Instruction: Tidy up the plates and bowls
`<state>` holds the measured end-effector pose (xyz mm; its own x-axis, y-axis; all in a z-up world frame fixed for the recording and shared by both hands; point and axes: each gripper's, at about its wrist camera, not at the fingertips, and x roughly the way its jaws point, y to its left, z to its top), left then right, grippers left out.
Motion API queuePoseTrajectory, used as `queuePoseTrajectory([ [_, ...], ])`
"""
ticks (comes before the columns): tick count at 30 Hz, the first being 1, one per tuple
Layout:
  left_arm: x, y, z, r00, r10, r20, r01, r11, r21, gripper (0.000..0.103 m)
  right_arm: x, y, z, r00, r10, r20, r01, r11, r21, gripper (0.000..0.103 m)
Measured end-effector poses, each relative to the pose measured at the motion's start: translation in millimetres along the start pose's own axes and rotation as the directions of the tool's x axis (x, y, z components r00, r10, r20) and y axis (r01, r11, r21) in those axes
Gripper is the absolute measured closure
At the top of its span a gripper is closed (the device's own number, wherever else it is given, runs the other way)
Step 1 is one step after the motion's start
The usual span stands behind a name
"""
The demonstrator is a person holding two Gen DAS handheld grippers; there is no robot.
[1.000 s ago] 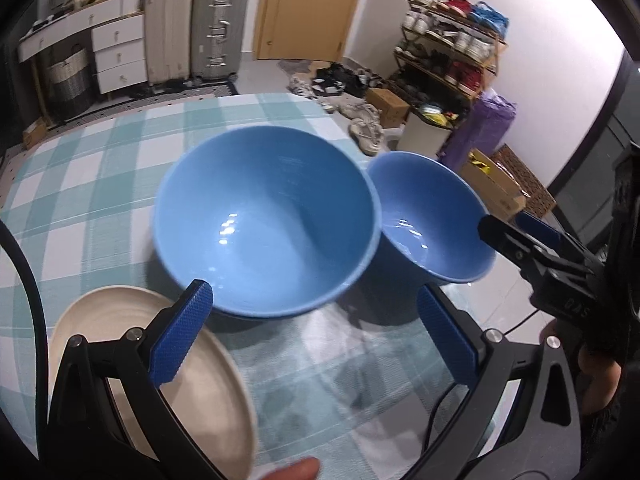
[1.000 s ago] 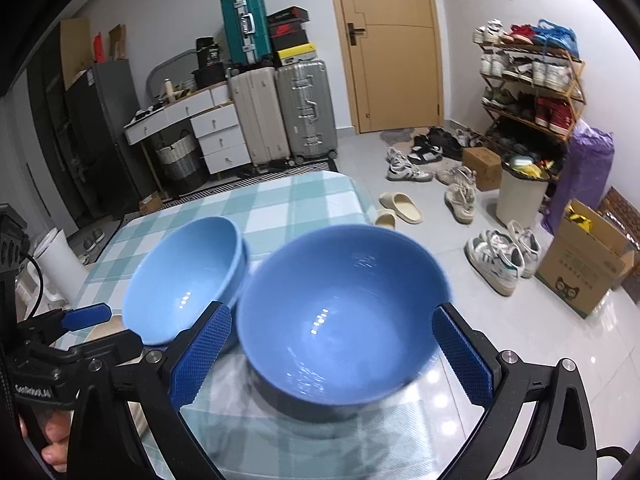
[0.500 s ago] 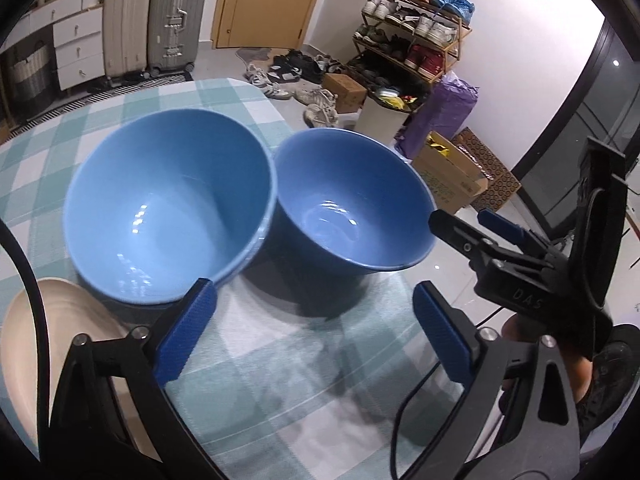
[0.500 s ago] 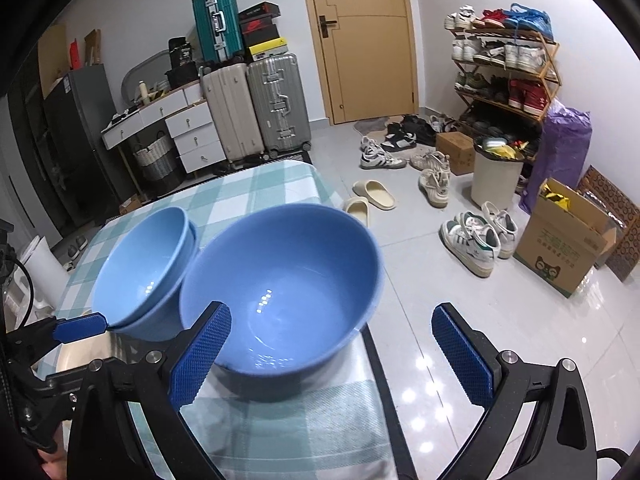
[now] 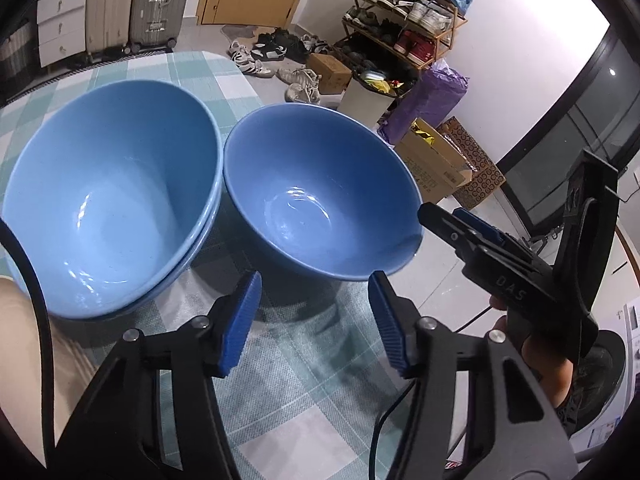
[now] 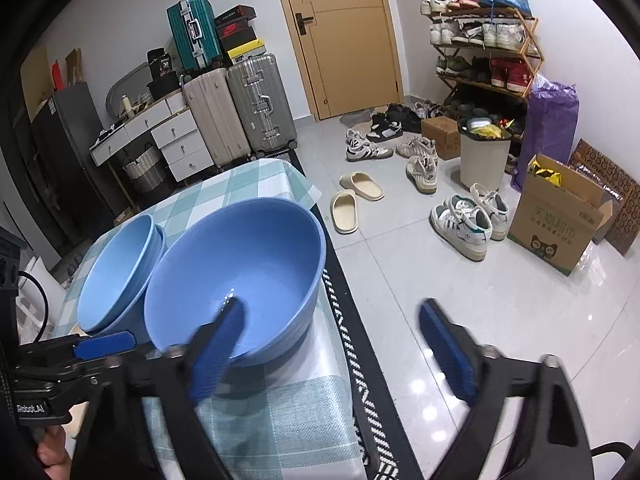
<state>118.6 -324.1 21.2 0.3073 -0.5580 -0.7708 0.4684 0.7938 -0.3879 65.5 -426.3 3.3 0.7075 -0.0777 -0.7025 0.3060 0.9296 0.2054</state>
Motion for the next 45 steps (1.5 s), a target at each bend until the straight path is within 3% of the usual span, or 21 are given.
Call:
queuePoseTrajectory([
  [7, 9.8, 4.5, 12.1, 1.0, 0.016, 0.008, -0.016, 1.0, -0.005, 0.05, 17.9, 2.9, 7.7, 1.0, 0.029, -0.008, -0.029, 0.999, -0.021, 0.036],
  [9, 12.0, 4.2, 13.6, 1.0, 0.019, 0.012, -0.019, 1.0, -0.007, 0.05, 21.1, 4.5, 10.9, 0.999, 0.035, 0.01, -0.034, 0.999, -0.031, 0.049],
  [19, 19.2, 11.7, 24.5, 0.999, 0.029, 0.015, -0.029, 0.999, -0.014, 0.051, 56.6, 11.8, 30.8, 0.998, 0.056, -0.014, -0.057, 0.997, -0.051, 0.052],
  [25, 23.2, 10.6, 24.2, 1.0, 0.028, 0.011, -0.028, 1.0, -0.001, 0.065, 68.6, 14.7, 32.7, 0.998, 0.055, -0.026, -0.056, 0.997, -0.054, 0.074],
  [27, 24.5, 11.7, 24.7, 0.999, 0.033, 0.013, -0.033, 0.999, 0.003, 0.065, 70.6, 17.1, 32.2, 0.998, 0.052, -0.026, -0.053, 0.997, -0.063, 0.081],
  [32, 25.3, 11.3, 22.6, 0.999, 0.046, 0.019, -0.046, 0.999, 0.013, 0.066, 70.0, 16.5, 29.0, 0.999, 0.037, -0.018, -0.038, 0.997, -0.069, 0.086],
  [45, 28.4, 7.5, 17.3, 0.997, 0.078, 0.02, -0.079, 0.995, 0.059, 0.066, 62.6, 13.9, 23.5, 0.999, 0.034, -0.01, -0.035, 0.997, -0.072, 0.086],
])
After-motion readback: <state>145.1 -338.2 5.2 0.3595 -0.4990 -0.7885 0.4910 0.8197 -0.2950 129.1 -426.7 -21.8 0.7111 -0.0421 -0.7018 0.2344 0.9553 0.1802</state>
